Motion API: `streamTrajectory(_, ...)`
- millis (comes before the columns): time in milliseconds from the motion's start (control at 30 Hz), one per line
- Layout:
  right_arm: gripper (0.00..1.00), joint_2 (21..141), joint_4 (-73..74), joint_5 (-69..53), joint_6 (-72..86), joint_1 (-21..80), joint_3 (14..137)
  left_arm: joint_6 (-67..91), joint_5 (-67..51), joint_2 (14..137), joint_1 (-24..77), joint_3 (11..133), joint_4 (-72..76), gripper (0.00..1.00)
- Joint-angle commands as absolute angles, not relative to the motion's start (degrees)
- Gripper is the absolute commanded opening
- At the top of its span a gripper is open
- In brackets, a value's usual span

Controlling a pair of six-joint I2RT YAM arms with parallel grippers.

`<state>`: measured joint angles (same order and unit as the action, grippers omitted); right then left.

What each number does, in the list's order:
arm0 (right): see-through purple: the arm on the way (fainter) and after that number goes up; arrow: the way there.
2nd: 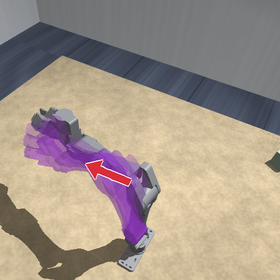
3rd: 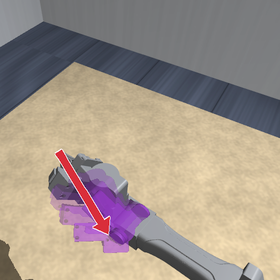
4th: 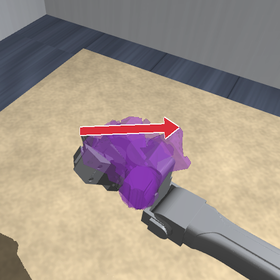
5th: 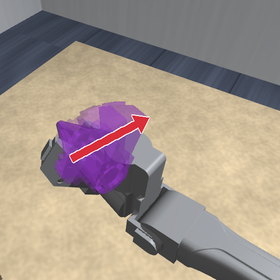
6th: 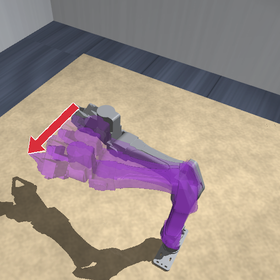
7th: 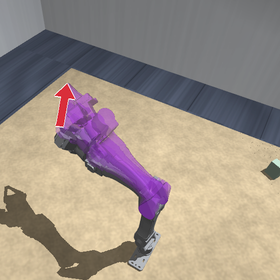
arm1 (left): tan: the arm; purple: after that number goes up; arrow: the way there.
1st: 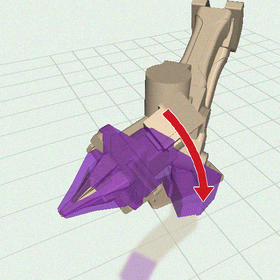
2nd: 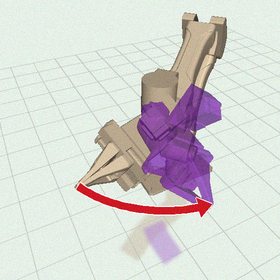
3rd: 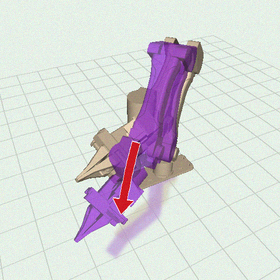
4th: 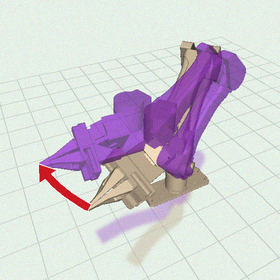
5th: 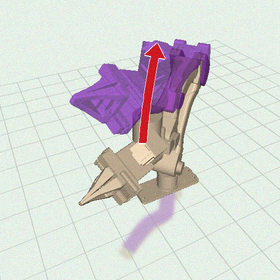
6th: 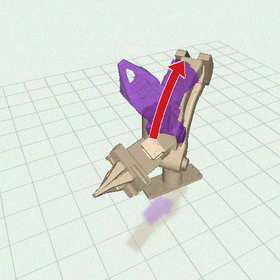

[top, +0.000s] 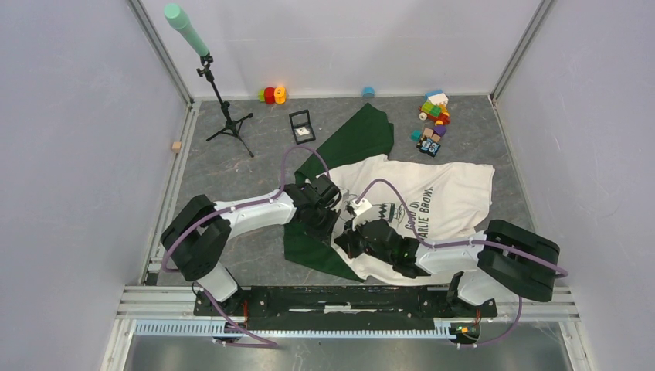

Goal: Pin the brooch onto the clothing

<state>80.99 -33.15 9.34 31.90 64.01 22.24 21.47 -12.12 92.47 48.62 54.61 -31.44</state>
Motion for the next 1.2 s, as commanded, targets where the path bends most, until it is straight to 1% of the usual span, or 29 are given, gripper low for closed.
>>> streamTrajectory(0, 0.00, 81.9, -37.5, 7.0, 33.0, 64.3, 22.8, 21.3, -12.7, 93.3, 48.9, 56.7, -31.5, 0.02)
streamTrajectory(433, 0.00, 85.0, -39.6, 6.6, 32.5, 64.4, 21.5, 21.4, -12.8, 91.2, 48.6, 56.3, -30.2, 0.02)
streamTrajectory(733, 0.00, 82.1, -39.9, 6.0, 28.8, 64.4, 19.6, 22.1, -15.1, 89.9, 46.9, 55.8, -29.0, 0.02)
streamTrajectory(767, 0.02, 81.2, -39.7, 5.6, 28.4, 64.4, 19.4, 22.1, -14.9, 89.6, 46.8, 55.7, -29.0, 0.02)
streamTrajectory(900, 0.24, 75.2, -40.4, 5.2, 26.6, 64.4, 16.8, 22.1, -14.9, 89.6, 46.8, 55.8, -29.4, 0.02)
streamTrajectory(1067, 0.48, 66.2, -36.4, 8.5, 24.1, 64.4, 14.4, 21.8, -14.2, 89.7, 46.7, 56.2, -30.1, 0.02)
streamTrajectory(1167, 0.54, 64.2, -33.5, 10.5, 21.6, 64.5, 14.1, 21.7, -12.2, 88.5, 46.8, 56.2, -30.3, 0.02)
